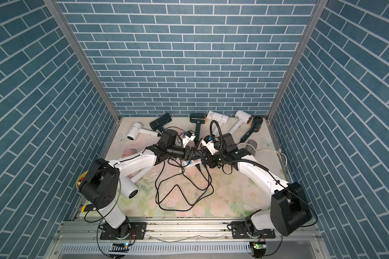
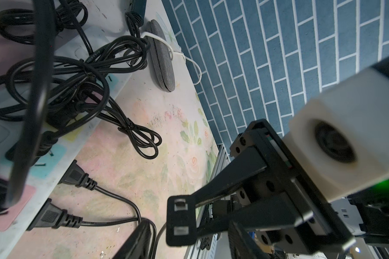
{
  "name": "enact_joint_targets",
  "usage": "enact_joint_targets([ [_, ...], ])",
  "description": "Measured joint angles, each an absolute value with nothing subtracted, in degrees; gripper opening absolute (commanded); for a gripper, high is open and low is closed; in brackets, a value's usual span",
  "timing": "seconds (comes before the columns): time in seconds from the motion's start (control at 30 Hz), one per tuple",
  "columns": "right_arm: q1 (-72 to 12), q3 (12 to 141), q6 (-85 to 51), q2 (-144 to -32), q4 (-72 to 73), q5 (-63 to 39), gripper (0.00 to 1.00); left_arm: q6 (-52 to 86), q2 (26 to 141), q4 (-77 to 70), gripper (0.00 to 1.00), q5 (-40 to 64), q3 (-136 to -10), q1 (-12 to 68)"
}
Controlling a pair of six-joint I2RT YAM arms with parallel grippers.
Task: Charge the blow dryers
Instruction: Pick up the plug from the center of the board.
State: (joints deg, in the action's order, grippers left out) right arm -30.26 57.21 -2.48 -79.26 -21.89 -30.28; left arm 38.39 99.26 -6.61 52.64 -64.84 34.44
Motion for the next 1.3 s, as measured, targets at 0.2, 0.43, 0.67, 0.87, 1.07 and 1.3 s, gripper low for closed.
enact_joint_targets([
  [0.2,-30.4,57.1,-2.5,-79.3,-21.8,-30.3,0.0,39.9,99.5,-8.1,0.38,52.8,-64.8,34.4],
  [0.43,-31.1,56.3,-2.5,-79.3,-21.6,-30.8,0.0,40.5,100.7,-9.6,0.45,53.2,-64.8,34.5],
  [0.67,-31.3,55.7,-2.5,-79.2,-21.0,-30.8,0.0,41.3,102.0,-10.2,0.2,52.6,-64.7,34.5],
  [0.87,-31.4,55.1,-2.6,-78.7,-20.2,-29.5,0.11,42.0,102.0,-11.0,0.18,52.1,-64.3,34.5],
  [1.07,-31.8,50.5,-4.5,-74.1,-18.1,-23.8,0.46,44.1,101.6,-12.8,0.18,50.6,-62.9,35.0],
  [1.3,-31.7,43.1,-7.2,-66.7,-14.1,-19.8,0.99,50.8,101.3,-16.6,0.18,48.9,-60.8,35.0],
])
